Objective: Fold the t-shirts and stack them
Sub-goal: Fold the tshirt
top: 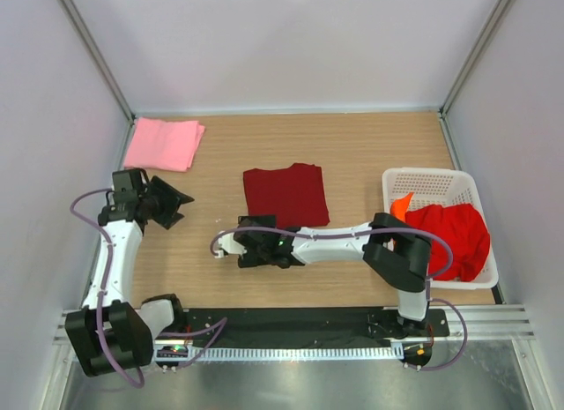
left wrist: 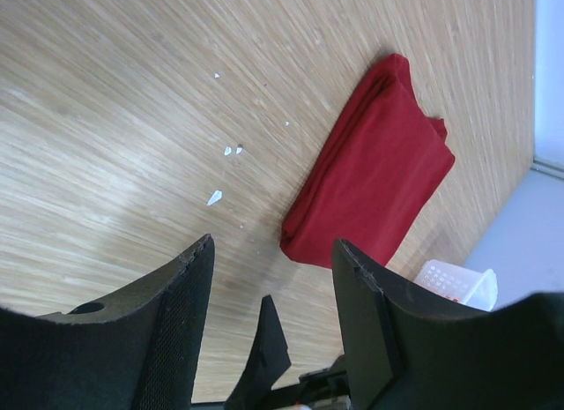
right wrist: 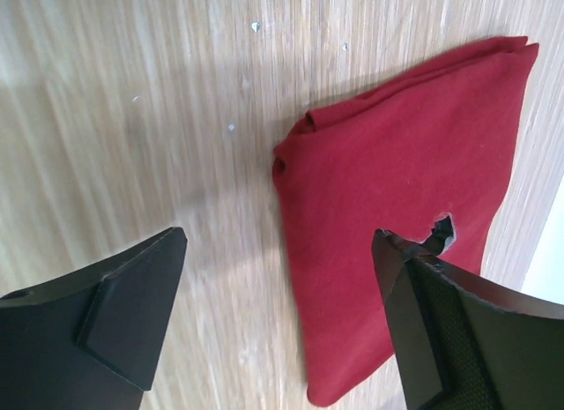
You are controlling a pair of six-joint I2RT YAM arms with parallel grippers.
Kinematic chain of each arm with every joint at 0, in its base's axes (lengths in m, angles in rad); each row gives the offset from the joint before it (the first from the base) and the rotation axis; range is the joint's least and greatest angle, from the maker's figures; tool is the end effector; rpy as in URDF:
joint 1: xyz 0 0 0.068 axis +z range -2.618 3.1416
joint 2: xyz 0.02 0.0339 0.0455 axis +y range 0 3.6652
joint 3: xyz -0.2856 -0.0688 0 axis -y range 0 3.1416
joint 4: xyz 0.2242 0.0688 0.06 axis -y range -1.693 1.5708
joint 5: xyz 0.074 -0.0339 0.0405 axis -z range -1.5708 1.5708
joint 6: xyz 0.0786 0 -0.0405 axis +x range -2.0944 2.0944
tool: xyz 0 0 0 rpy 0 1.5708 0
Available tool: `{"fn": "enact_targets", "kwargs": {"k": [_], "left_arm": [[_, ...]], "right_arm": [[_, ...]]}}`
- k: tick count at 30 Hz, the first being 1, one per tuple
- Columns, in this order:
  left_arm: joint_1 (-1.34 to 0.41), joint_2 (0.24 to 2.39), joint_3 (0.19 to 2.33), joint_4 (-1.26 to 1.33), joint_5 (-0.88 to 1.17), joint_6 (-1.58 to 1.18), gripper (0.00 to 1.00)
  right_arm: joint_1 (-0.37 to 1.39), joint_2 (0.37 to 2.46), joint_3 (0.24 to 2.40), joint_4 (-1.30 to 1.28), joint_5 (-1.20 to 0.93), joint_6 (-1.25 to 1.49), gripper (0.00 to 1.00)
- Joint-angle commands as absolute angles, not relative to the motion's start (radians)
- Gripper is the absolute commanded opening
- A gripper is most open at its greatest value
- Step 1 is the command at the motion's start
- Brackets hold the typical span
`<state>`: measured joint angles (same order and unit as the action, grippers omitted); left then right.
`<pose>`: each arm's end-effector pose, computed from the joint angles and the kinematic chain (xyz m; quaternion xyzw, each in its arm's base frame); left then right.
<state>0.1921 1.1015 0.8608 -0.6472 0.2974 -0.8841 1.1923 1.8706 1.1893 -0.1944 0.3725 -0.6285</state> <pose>0.2174 0.0188 0.2573 -0.4350 0.8256 -0.2436 0.2642 0.1783 0.3709 0.1787 -0.6910 0.6166 -0.0741 0.3699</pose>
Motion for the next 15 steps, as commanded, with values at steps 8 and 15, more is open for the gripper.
{"fn": "enact_targets", "kwargs": {"k": [8, 15], "left_arm": [[0.206, 1.025, 0.801, -0.66, 0.276, -0.92, 0.57], [0.215, 1.005, 0.761, -0.629, 0.316, -0.92, 0.59]], "right_arm": [[1.175, 1.965, 1.164, -0.006, 0.44, -0.719, 0.79], [1.154, 1.996, 1.198, -0.018, 0.397, -0.706, 0.51]]}}
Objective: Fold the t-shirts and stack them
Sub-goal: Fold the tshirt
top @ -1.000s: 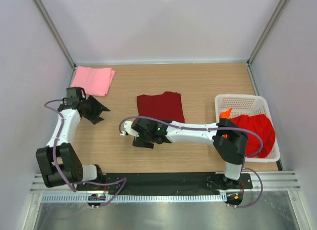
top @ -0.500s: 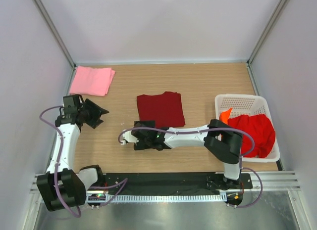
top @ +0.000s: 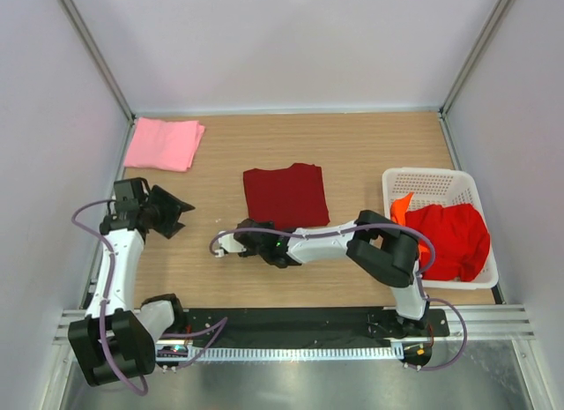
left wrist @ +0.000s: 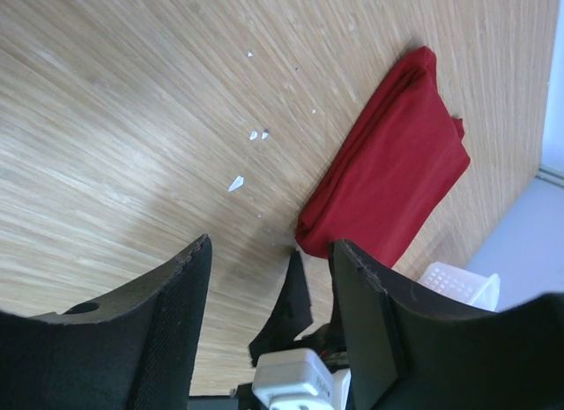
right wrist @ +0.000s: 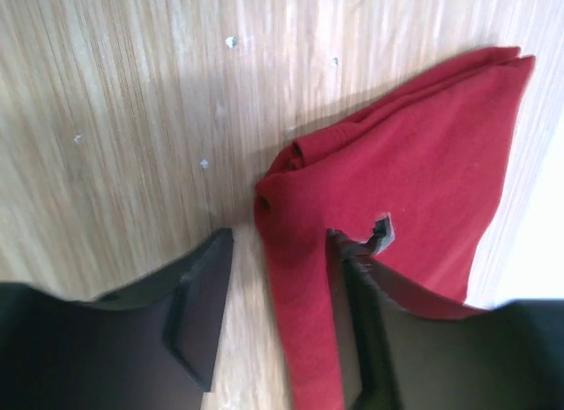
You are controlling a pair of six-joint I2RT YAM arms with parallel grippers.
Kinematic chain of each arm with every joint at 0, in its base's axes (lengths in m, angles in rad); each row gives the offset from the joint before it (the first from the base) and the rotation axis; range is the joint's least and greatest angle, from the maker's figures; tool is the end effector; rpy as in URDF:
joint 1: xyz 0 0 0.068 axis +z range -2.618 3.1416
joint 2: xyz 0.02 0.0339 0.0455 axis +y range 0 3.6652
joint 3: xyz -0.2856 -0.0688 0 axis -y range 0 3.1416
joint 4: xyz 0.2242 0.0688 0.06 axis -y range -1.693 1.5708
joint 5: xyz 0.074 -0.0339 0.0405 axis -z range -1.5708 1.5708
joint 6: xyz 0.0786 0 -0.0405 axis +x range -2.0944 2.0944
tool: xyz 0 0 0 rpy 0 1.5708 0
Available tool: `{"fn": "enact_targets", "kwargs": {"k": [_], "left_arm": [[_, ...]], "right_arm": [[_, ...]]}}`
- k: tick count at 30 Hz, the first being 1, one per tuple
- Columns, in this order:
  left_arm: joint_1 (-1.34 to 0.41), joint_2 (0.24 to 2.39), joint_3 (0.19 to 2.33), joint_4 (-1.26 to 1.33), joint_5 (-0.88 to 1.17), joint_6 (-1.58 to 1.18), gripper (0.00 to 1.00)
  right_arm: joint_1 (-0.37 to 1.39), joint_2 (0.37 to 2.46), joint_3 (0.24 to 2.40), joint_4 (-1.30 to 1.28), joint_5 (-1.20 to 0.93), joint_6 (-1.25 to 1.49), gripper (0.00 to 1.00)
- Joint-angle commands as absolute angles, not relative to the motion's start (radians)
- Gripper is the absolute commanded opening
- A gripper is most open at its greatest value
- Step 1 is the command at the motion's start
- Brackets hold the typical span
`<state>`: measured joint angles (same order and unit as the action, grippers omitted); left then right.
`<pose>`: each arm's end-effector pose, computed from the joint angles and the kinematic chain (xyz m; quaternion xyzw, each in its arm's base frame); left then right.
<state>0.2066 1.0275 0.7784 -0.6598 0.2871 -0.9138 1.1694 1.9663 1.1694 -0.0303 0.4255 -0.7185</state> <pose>0.1966 0.0185 0.2430 -0.4580 0.8176 -0.2383 0.2549 0.1972 0.3815 0.1515 -0.6925 0.5963 -0.1124 0.3901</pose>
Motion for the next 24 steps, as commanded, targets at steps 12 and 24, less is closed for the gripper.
{"fn": "enact_targets", "kwargs": {"k": [12, 24], "left_arm": [[0.215, 1.167, 0.759, -0.529, 0.425, -0.928, 0.7], [0.089, 1.396, 0.739, -0.212, 0.557, -1.106, 0.82]], "right_arm": [[1.101, 1.983, 1.241, -0.044, 0.328, -0.644, 0.11], [1.065, 1.87, 1.25, -0.084, 0.302, -0.615, 0.01]]}}
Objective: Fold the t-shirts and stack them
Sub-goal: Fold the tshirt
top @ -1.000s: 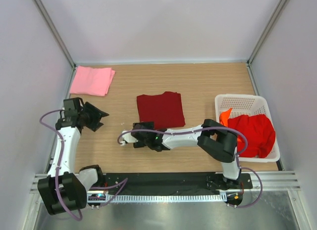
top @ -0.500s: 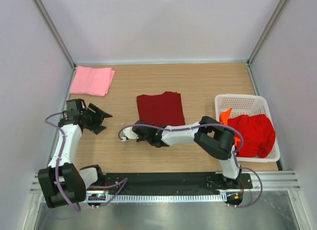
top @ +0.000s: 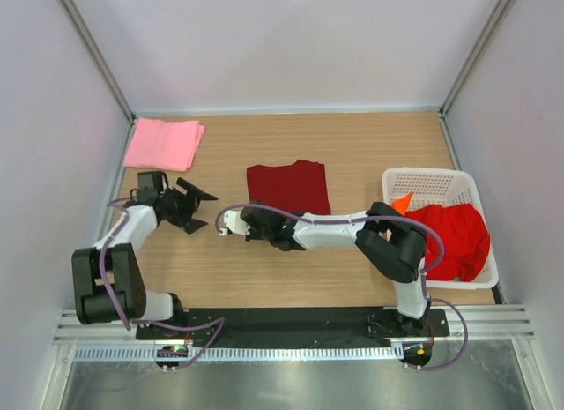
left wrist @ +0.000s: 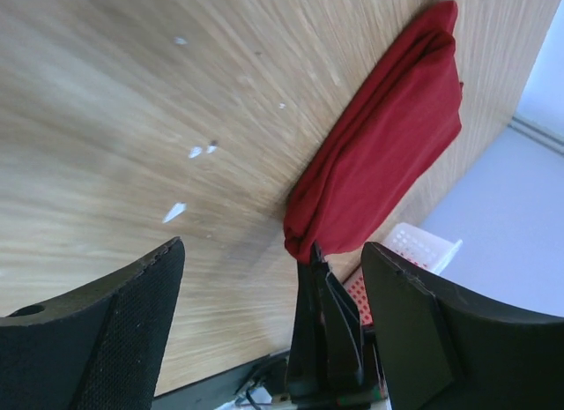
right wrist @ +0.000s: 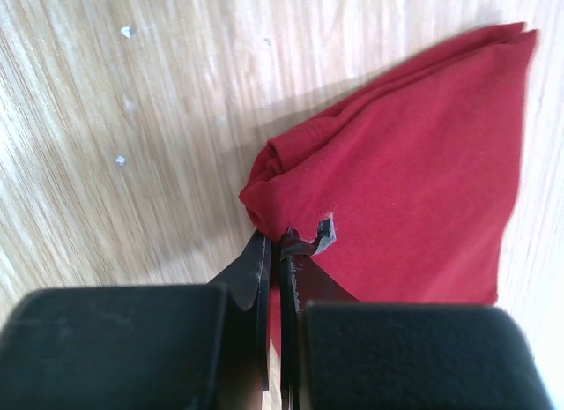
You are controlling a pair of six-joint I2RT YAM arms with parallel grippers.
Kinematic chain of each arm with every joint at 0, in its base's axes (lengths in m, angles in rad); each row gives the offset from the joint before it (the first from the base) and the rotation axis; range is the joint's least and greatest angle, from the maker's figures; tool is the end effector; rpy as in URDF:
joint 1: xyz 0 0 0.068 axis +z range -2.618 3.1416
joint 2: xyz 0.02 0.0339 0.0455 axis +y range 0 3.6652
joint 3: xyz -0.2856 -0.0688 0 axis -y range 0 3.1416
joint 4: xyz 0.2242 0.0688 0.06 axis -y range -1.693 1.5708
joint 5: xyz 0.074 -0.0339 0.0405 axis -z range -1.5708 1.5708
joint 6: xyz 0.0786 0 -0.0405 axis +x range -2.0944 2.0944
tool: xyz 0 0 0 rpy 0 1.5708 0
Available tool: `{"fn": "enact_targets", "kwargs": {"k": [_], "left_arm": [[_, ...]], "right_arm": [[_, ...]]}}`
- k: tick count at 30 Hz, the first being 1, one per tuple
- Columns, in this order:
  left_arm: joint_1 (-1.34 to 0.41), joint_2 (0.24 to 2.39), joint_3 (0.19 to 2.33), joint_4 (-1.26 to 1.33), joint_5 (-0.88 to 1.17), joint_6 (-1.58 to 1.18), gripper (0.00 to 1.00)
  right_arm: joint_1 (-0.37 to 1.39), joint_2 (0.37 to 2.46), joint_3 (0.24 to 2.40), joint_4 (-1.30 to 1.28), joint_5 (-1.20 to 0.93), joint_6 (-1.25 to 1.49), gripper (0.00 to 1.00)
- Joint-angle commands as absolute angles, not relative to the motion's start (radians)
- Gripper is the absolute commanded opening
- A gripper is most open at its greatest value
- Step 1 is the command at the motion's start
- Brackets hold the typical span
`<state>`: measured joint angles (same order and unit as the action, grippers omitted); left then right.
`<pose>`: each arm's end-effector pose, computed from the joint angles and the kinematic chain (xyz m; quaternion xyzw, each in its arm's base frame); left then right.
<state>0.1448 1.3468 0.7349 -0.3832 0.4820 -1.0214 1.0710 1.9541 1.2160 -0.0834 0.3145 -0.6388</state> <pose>0.2554 0.0004 0.1918 -0.4561 0.8146 -0.3242 0.1525 0.2295 0.3696 0.1630 -0.6559 0.6465 -0.0649 0.3843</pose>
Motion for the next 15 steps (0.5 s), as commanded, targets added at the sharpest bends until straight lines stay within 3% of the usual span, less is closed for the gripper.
{"fn": "enact_targets", "kwargs": {"k": [1, 15], "left_arm": [[0.074, 1.416, 0.747, -0.171, 0.557, -1.117, 0.83], [-0.14, 1.785, 0.96, -0.005, 0.492, -1.213, 0.87]], "right_arm": [[1.063, 1.861, 1.249, -0.086, 0.302, -0.617, 0.01], [1.032, 1.783, 1.262, -0.14, 0.247, -0.578, 0.01]]}}
